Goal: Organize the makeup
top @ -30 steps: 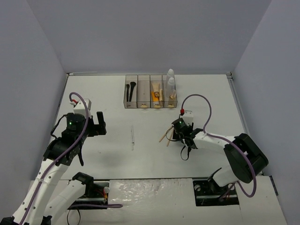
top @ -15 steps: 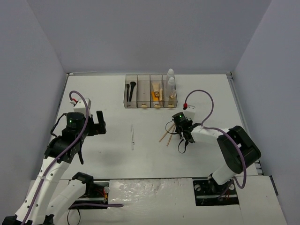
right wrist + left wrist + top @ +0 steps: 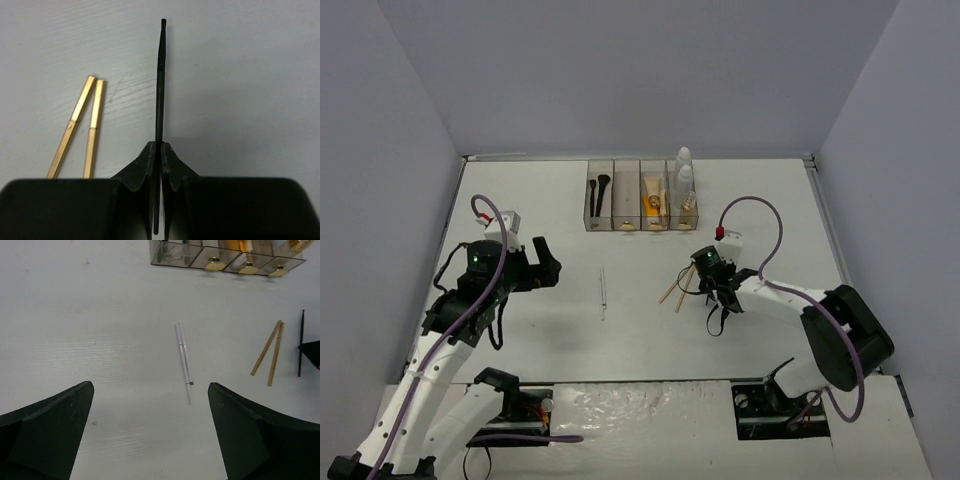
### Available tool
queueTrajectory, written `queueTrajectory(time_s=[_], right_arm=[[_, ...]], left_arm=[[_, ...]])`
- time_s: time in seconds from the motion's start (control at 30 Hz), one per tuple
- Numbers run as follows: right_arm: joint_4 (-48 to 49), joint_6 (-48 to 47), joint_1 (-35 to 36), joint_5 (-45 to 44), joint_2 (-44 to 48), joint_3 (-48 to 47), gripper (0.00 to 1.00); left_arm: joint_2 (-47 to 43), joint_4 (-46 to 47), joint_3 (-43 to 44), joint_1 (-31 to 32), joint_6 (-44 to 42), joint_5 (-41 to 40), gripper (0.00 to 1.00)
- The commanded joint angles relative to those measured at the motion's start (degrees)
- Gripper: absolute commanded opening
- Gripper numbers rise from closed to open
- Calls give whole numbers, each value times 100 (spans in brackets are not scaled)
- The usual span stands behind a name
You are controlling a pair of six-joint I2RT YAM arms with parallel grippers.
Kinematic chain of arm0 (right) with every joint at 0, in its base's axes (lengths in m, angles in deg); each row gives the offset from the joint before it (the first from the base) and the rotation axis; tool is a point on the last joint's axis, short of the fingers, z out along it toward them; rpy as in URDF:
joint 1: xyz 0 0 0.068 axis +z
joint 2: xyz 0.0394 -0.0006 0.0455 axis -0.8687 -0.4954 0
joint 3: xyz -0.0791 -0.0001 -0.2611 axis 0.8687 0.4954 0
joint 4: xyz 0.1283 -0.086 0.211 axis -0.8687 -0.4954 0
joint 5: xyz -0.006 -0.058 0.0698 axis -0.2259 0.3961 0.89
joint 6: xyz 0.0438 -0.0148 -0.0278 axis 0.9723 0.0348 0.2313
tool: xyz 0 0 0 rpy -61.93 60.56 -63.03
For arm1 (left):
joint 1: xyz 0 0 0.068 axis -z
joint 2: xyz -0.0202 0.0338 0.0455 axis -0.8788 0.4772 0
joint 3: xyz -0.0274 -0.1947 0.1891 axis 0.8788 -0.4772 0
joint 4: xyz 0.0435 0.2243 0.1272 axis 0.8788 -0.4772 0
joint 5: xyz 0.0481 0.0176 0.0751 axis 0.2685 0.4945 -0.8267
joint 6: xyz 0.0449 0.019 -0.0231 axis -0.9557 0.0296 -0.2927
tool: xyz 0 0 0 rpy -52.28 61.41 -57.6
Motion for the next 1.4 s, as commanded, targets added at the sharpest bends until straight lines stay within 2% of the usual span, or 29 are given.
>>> queueTrajectory(time_s=[0.0,0.13,0.3,0.47,0.63,0.93,1.03,1.13,1.37], right_arm=[[-138,-216,719,-127,1262,-33,0],[343,-319,1235,168,2107,39,0],[1673,-534,1377,1176,2740,332,0],[2796,-736,1482,2043,2696,362,0],[3495,-744,1562,2330,2564,371,0],[3893,-736,1646,2590,2386,352,0],[3959,-736,1650,2570,2365,362,0],[3979,-736,1656,2547,2334,353,0],[3928,-804,1656,2424,2265,302,0]], left_arm=[[139,953,-64,21,1133,948,97],[230,1651,-198,335,1842,1085,97],[606,2333,-27,1320,2001,402,97],[1169,2996,226,1969,2065,169,96],[1582,3574,474,2346,2007,-185,90],[2337,3928,893,2605,1990,-484,76],[2558,4010,1021,2683,2021,-498,67],[2718,4066,1092,2761,2027,-524,55],[2908,4039,1197,2820,2025,-560,17]])
